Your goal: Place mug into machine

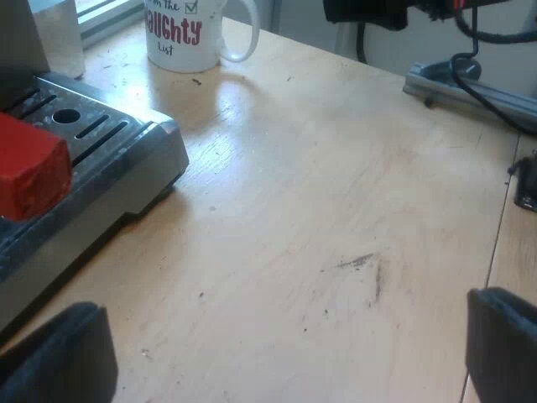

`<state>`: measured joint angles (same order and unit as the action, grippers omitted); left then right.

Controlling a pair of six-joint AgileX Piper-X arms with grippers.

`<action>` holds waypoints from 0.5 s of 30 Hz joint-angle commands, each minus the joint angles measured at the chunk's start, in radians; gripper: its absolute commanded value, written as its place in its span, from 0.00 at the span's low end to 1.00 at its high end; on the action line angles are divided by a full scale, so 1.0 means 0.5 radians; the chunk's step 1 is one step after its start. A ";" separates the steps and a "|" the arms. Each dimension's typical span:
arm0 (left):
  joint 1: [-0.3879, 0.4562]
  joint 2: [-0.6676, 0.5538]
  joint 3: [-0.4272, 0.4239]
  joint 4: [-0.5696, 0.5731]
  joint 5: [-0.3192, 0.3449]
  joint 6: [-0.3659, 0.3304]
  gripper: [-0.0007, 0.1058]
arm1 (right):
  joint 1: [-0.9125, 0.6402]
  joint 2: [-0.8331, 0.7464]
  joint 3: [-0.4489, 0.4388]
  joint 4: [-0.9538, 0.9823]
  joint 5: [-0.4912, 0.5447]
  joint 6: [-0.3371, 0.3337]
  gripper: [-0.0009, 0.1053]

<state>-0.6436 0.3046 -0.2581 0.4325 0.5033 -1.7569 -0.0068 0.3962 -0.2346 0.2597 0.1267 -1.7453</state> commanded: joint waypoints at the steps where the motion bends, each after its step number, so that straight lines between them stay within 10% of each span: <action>1: -0.009 -0.005 -0.014 -0.017 0.018 -0.027 0.82 | -0.006 0.108 0.000 -0.137 0.041 -0.026 0.65; 15: -0.009 -0.005 -0.014 -0.017 0.018 -0.027 0.82 | -0.006 1.172 0.000 -1.198 0.026 -0.063 0.61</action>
<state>-0.6436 0.3046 -0.2581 0.4325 0.5033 -1.7560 -0.0068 0.9744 -0.2332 -0.2931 0.1520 -1.7725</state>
